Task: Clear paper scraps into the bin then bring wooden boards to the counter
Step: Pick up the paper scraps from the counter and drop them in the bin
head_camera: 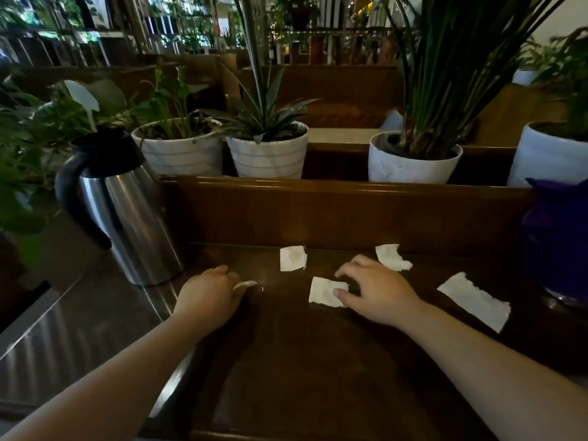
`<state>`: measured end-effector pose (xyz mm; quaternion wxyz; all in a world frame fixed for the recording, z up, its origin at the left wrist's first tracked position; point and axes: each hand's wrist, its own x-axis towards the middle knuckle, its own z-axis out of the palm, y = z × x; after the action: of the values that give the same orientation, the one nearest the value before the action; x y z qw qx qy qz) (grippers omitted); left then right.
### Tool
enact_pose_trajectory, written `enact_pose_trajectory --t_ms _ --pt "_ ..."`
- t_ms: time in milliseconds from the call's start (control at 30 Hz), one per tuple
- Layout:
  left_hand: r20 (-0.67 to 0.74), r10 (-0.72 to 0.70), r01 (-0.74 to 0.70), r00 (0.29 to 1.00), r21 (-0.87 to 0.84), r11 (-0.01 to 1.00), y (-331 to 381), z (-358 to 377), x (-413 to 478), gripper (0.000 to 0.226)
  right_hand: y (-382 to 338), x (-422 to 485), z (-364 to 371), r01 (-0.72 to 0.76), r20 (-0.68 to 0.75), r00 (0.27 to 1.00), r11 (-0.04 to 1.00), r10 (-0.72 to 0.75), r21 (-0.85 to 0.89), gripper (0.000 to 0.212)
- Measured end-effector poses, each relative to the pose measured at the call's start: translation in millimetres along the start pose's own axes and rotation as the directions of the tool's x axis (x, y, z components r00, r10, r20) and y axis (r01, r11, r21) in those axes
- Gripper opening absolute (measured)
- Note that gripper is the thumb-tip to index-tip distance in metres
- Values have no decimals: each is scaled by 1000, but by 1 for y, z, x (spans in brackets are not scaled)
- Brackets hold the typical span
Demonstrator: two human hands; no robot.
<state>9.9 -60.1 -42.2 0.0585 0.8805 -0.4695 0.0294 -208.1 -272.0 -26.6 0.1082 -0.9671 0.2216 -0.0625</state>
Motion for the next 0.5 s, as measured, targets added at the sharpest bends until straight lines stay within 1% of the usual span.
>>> enact_pose_trajectory --t_ms 67,200,267,333,400,500 --pt "-44 32 -32 999 -6 999 14 -2 0 25 2 12 3 31 16 999 1000 -30 -5 43" --pt "-104 99 -102 990 -27 994 41 -10 4 37 6 32 12 116 83 990 993 -115 -11 45" --pt "-135 124 -127 983 -16 992 52 -13 10 39 9 38 18 154 119 981 988 -152 -3 44" --pt "-159 142 -145 977 -6 989 59 -13 18 32 11 40 23 188 112 975 982 -191 36 41" --pt "-168 133 -138 977 -16 990 65 -10 30 25 14 41 28 196 76 976 974 -205 111 37" --pt "-165 123 -134 979 -55 990 69 -4 50 24 15 39 32 198 43 977 967 -208 163 31"
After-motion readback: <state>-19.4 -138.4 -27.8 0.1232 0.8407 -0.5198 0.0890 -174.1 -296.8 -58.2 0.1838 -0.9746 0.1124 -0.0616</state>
